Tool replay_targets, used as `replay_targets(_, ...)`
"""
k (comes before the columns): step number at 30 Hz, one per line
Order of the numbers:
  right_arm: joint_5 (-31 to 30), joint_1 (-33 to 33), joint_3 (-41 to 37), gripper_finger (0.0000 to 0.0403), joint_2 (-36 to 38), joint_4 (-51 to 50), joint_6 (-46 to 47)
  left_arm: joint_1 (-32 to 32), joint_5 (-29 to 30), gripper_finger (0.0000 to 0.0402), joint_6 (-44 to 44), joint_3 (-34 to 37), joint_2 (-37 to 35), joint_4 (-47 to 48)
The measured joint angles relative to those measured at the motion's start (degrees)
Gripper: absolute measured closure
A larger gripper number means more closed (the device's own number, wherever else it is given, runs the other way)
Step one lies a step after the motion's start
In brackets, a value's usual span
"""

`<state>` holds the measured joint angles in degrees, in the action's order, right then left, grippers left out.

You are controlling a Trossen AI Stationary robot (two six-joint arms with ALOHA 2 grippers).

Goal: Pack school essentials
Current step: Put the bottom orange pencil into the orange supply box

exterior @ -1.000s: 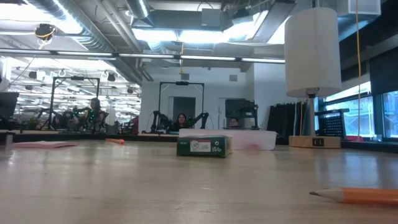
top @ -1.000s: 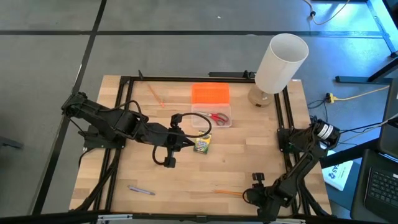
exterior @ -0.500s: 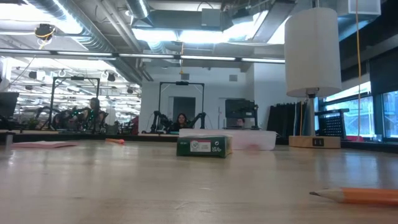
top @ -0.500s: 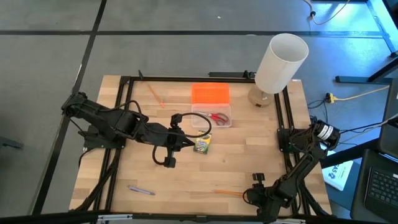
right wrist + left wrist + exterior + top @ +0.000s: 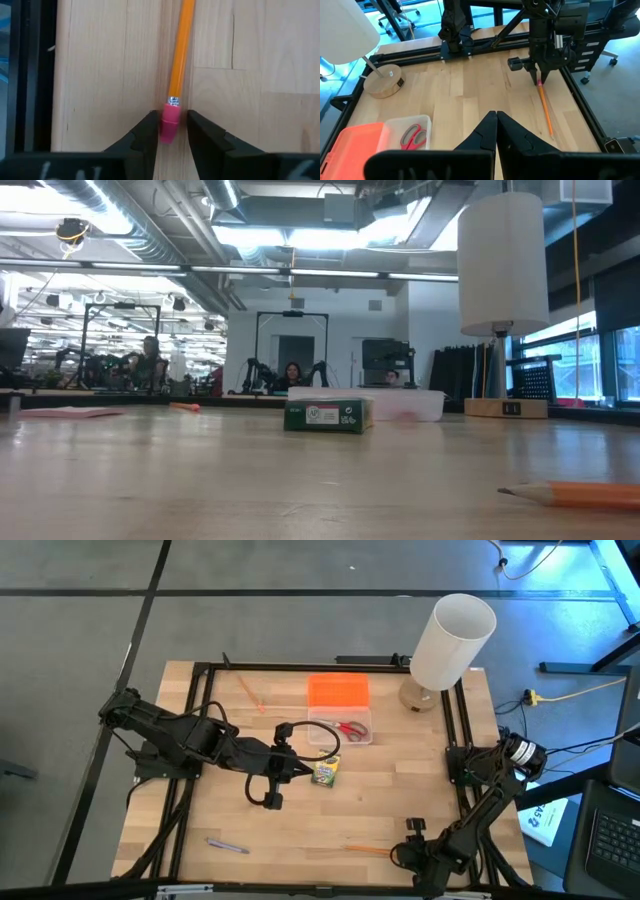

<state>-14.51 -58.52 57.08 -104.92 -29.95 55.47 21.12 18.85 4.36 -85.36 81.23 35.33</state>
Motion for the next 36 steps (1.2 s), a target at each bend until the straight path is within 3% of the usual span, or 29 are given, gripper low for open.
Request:
replay_targets(10,0.07,0.00,-0.04,0.0366,0.00,-0.38,1.50,0.00,-0.02,0.0401,0.00,0.00,0.00,0.00)
replay_targets(17,-0.24,0.00,-0.07,0.0361,-0.04,-0.36,1.69,0.00,-0.02,0.0401,0.00,0.00,-0.02,0.00)
replay_targets(36,-3.53,0.13,-0.09,0.0358,-0.04,0.10,14.49,0.00,-0.02,0.0401,0.00,0.00,-0.02,0.00)
